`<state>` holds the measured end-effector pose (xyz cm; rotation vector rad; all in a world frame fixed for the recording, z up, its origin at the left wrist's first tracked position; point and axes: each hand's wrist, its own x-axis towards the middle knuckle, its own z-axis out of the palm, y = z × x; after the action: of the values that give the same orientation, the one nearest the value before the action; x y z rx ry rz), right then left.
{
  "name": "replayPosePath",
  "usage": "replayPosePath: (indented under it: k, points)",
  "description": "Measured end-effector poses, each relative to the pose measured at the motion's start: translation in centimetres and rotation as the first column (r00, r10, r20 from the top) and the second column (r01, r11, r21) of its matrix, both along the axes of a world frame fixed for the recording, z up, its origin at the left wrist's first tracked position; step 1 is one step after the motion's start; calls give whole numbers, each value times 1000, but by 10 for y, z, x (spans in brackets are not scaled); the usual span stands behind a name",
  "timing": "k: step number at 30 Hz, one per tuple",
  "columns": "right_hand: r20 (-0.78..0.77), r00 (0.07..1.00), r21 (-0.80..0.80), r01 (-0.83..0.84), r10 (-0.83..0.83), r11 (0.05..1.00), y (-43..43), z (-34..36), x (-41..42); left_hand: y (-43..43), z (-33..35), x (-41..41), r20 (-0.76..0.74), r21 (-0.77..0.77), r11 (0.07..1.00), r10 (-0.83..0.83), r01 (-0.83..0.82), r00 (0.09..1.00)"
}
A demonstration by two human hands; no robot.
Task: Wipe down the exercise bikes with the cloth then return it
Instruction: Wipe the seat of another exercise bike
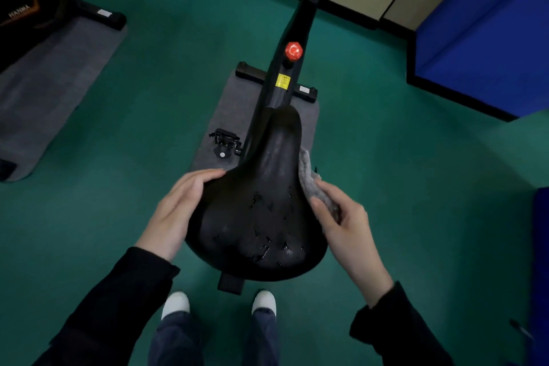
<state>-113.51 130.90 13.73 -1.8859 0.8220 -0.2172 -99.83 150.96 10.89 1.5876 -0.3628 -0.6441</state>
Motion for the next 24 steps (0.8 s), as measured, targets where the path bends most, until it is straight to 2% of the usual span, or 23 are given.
replayPosePath:
  k: [3, 6, 8, 10, 13, 18, 22, 24]
  points:
    - [44, 997, -38, 69, -68, 997, 15, 6, 5, -2, 1, -2, -17, -1, 1000, 19, -19, 1000]
    - [143, 986, -209, 111, -83, 972, 36, 13, 12, -2, 2, -3, -27, 3, 1000, 22, -22, 999]
    - [192, 981, -321, 62, 1, 945, 55, 16, 11, -3, 3, -2, -22, 5, 1000, 24, -23, 999]
    - [189, 969, -401, -71, 158, 913, 75, 15, 5, -2, 4, -2, -13, 11, 1000, 13, -13, 1000]
    - [181, 941, -423, -188, 286, 886, 80, 9, -14, 1, 4, -4, -46, 6, 1000, -6, 6, 999]
    - [235, 970, -242, 1, 58, 970, 38, 6, -20, 1, 7, -4, -49, 27, 999, -23, 24, 999]
    - [223, 973, 115, 35, -60, 993, 13, 3, 3, 1, 7, -4, -58, 15, 1000, -15, 16, 998]
    - [229, 971, 175, 28, -69, 984, 12, 3, -3, 2, 6, -5, -75, 17, 1000, -9, 10, 997]
